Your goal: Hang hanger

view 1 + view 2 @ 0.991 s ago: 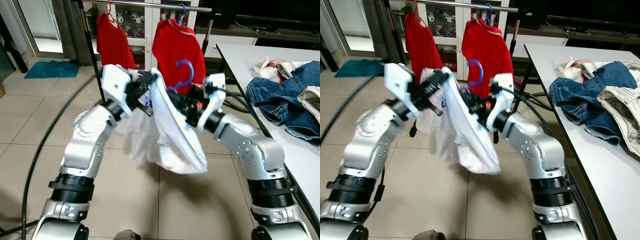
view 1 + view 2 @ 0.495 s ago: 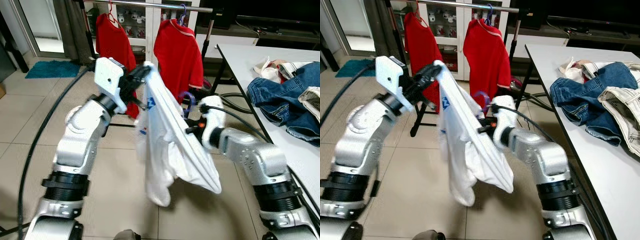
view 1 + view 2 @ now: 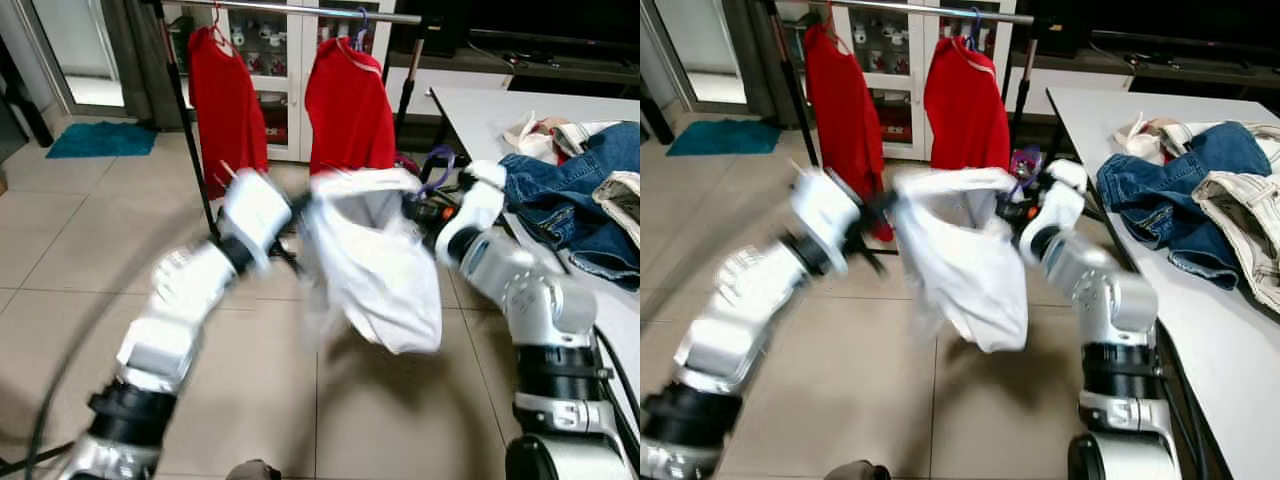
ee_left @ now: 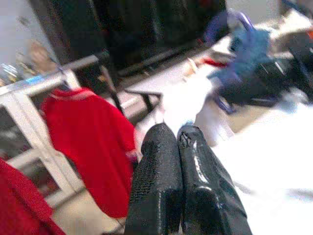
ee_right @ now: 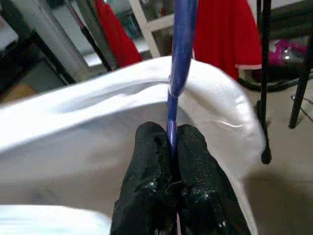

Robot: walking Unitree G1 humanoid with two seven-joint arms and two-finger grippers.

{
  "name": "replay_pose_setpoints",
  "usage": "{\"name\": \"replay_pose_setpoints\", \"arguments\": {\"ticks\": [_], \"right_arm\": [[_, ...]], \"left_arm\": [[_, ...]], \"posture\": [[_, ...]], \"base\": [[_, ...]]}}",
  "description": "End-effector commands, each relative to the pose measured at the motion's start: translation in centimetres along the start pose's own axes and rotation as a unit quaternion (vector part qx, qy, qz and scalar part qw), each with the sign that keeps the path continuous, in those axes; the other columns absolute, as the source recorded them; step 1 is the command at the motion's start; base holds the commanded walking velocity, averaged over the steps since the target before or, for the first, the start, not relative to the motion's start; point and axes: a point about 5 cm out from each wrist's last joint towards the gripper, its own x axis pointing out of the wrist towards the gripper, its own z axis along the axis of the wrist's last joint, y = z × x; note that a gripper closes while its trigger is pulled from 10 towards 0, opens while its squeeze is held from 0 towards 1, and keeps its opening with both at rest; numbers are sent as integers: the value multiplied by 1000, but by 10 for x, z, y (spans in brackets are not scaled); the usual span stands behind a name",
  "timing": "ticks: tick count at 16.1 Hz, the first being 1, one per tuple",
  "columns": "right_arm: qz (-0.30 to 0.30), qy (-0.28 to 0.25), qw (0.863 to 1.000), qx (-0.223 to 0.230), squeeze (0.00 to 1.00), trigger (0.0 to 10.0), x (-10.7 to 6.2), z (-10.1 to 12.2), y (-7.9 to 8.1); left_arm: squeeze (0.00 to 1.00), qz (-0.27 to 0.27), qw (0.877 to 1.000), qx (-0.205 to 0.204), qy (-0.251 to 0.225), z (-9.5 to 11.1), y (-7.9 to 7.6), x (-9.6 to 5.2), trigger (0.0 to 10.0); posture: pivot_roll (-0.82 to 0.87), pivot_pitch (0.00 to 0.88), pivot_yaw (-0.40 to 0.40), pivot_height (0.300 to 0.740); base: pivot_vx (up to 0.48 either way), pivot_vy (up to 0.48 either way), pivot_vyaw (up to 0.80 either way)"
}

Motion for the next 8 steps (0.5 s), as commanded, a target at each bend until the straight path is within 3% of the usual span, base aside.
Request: {"name": "replay_pose_setpoints", "arguments": {"ticks": [1, 3, 5, 6, 7, 8], "right_arm": [[11, -28, 999, 10, 0, 10000, 1, 12, 7], [33, -48, 998, 12, 0, 10000, 5, 18, 20], [53, -56, 997, 15, 0, 10000, 7, 21, 28], [66, -61, 996, 15, 0, 10000, 7, 22, 32], [82, -64, 994, 13, 0, 10000, 6, 22, 36], [82, -64, 994, 13, 0, 10000, 6, 22, 36]], "left_arm": [[0, -35, 999, 4, -13, 9, -13, 5, 0], [0, -81, 996, -31, -7, 7, -35, 10, 0], [0, -72, 997, -34, -9, 8, -33, 12, 0], [0, -61, 997, -37, -5, 8, -29, 12, 2863], [0, -58, 998, -40, -1, 7, -25, 10, 10000], [0, -58, 998, -40, -1, 7, -25, 10, 10000]], "posture": [[75, 0, -30, 740], [76, 0, -30, 740], [76, 0, -30, 740], [78, 0, -30, 740], [79, 0, -31, 740], [79, 0, -31, 740]], "base": [[0, 0, 0], [0, 0, 0], [0, 0, 0], [0, 0, 0], [0, 0, 0], [0, 0, 0]]}}
